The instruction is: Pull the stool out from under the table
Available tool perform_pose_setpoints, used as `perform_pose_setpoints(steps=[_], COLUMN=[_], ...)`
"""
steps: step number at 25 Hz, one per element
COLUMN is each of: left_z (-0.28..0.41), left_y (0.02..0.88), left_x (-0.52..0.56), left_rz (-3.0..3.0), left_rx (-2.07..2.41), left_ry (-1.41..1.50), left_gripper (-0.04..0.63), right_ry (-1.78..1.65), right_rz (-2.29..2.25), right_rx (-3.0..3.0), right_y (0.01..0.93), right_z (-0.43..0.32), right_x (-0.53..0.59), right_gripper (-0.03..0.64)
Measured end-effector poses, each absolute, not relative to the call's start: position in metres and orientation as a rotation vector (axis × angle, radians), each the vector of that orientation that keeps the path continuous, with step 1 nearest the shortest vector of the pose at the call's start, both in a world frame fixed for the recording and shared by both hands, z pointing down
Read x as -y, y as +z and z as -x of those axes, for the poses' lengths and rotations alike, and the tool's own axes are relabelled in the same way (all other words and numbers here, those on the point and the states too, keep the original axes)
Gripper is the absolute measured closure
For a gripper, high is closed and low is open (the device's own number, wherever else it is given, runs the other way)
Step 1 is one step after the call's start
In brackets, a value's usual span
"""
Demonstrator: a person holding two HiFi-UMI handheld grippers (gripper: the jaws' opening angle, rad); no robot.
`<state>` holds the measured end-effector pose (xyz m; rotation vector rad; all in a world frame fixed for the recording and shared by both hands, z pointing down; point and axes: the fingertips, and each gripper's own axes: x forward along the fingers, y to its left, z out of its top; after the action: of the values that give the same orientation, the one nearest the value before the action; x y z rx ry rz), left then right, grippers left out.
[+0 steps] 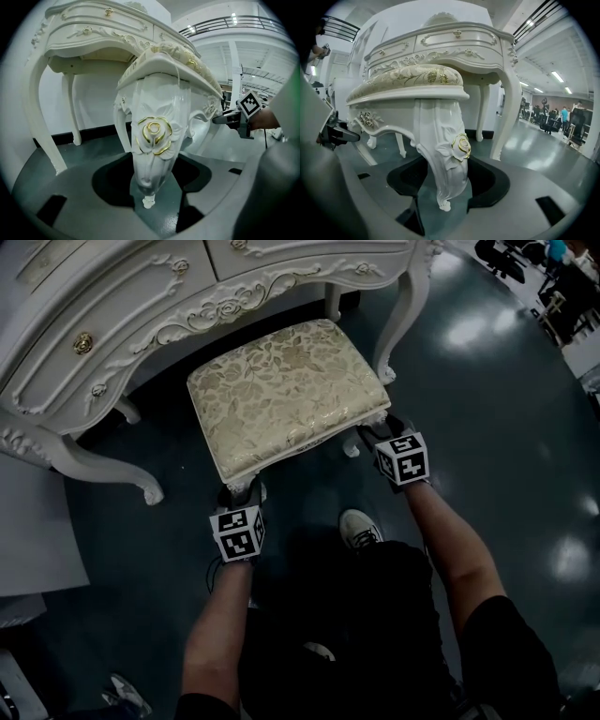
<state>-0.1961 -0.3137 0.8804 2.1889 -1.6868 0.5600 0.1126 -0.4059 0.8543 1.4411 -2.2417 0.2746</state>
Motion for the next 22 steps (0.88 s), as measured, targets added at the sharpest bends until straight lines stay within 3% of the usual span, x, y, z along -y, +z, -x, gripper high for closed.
perform_pose_setpoints(steps=[22], left_z=[0.197], left_y=[0.885], left_x=[0.313], left_rz=[-2.183], left_rx=[1.567], left_ry=[0.554], left_gripper=[0.344], right_ry=[0.352], right_rz=[-1.436], right_rx=[2.141], right_y=[0.855], right_z=[-0.111], right_x=[0.395], right_gripper=[0.330])
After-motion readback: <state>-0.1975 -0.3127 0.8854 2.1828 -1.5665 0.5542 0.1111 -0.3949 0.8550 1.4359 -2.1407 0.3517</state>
